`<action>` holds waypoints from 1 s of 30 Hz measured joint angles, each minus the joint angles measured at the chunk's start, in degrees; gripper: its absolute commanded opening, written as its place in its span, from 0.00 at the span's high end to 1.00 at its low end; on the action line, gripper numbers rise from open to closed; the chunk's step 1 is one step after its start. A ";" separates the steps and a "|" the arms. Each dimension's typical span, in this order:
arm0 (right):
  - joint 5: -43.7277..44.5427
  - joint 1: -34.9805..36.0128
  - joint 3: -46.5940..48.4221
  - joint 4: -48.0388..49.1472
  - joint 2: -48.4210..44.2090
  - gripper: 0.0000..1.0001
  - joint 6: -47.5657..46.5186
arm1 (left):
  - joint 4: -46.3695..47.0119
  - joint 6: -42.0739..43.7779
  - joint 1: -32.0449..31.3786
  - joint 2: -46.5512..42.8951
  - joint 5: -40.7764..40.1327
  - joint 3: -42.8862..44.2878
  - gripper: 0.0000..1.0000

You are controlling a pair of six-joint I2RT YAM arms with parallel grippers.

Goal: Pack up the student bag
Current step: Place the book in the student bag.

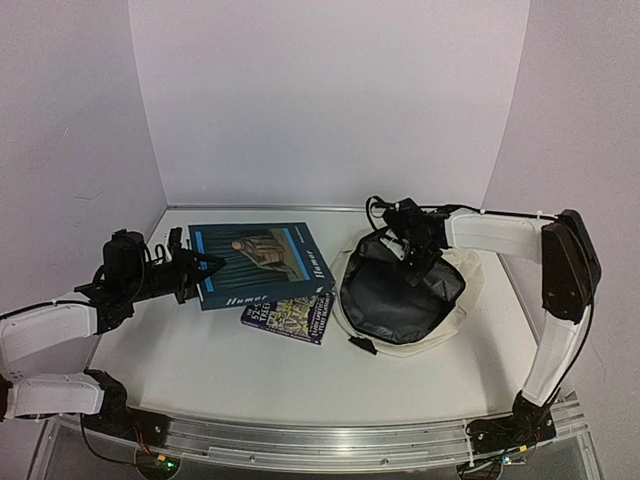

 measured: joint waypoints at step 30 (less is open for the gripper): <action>-8.57 -2.18 6.00 -5.87 -5.82 1.00 5.61 | 28.47 -6.99 -20.66 49.32 -8.74 21.99 0.91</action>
